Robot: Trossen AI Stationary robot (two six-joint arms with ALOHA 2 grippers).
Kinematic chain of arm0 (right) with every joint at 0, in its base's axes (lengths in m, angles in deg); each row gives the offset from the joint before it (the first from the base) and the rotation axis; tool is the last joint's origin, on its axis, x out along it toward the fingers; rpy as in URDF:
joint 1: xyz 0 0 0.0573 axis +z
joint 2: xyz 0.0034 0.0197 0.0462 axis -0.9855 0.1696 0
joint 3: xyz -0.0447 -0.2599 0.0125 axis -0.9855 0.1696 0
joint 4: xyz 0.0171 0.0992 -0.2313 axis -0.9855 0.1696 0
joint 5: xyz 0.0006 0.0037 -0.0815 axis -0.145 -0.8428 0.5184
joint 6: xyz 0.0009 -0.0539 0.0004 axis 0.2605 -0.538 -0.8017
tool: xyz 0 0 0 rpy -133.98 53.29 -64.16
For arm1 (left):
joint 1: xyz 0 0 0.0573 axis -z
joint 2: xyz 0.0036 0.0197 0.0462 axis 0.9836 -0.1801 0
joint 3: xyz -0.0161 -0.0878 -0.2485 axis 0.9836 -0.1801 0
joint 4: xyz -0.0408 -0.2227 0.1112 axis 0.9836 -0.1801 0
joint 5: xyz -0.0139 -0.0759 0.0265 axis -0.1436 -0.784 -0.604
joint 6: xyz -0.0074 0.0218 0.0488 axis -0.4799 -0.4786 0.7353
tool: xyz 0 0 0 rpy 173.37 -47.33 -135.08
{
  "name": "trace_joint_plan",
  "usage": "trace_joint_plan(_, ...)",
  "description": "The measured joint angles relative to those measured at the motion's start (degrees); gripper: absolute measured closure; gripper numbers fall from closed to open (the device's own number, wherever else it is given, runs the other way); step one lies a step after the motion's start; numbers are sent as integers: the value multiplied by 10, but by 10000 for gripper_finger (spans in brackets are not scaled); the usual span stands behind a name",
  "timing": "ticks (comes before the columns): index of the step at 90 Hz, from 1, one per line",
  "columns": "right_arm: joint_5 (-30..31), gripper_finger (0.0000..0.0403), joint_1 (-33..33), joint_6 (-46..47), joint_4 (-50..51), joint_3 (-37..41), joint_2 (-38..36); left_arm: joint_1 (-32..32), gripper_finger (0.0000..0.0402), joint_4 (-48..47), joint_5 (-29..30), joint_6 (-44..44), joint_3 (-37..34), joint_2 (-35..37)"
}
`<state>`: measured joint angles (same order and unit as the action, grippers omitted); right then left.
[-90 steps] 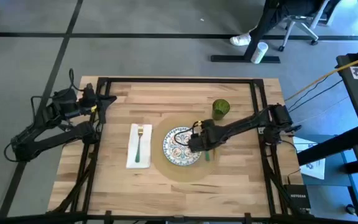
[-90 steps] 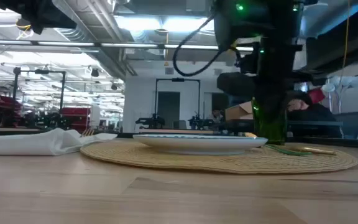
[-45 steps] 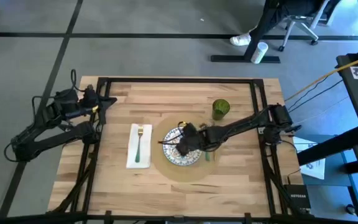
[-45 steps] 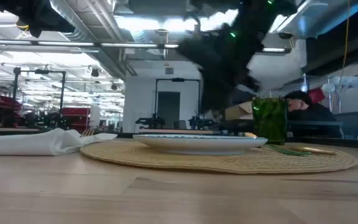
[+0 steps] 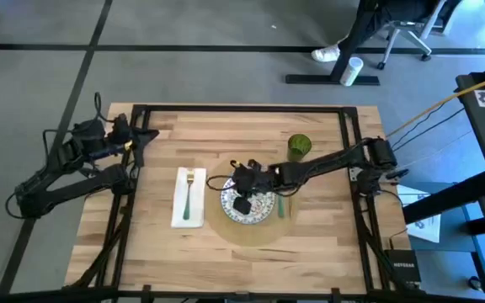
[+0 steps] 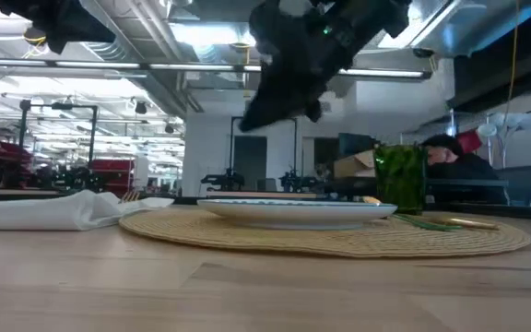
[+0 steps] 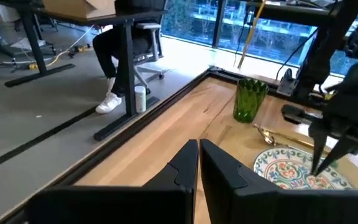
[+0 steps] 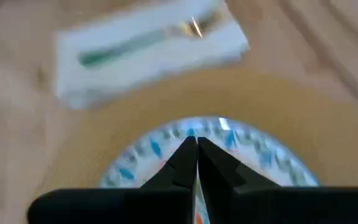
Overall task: Set table place
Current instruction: Put the gold table knife to the right of the green spoon on the brown place mat
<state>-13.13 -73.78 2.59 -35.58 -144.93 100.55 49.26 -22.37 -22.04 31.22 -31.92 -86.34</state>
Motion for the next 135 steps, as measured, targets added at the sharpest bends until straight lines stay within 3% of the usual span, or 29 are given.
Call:
trace_joint_plan(7, -25, 403, -14, -10, -73, 61, -39, 0, 402, 3, -1, 0, 0, -3)
trace_joint_plan(22, -17, 403, -49, 33, -173, 223, -132, 0, 402, 12, -1, 2, 0, -6)
trace_joint_plan(39, 21, 403, -82, 115, -141, 334, -209, 0, 402, 21, -1, 7, 0, -11)
trace_joint_plan(58, 68, 403, -80, 161, -47, 341, -226, 0, 402, 20, -1, 9, 0, -18)
trace_joint_plan(95, 72, 403, -80, 140, -82, 315, -268, 0, 402, 14, -1, 11, 0, -26)
trace_joint_plan(105, 85, 403, -80, 133, -18, 286, -282, 0, 402, 14, -1, 11, 0, -26)
trace_joint_plan(119, 95, 403, -80, 193, 127, 272, -292, 0, 402, 11, -1, 13, 0, -26)
trace_joint_plan(135, 79, 403, -79, 242, 164, 276, -292, 0, 402, 12, -1, 14, 0, -26)
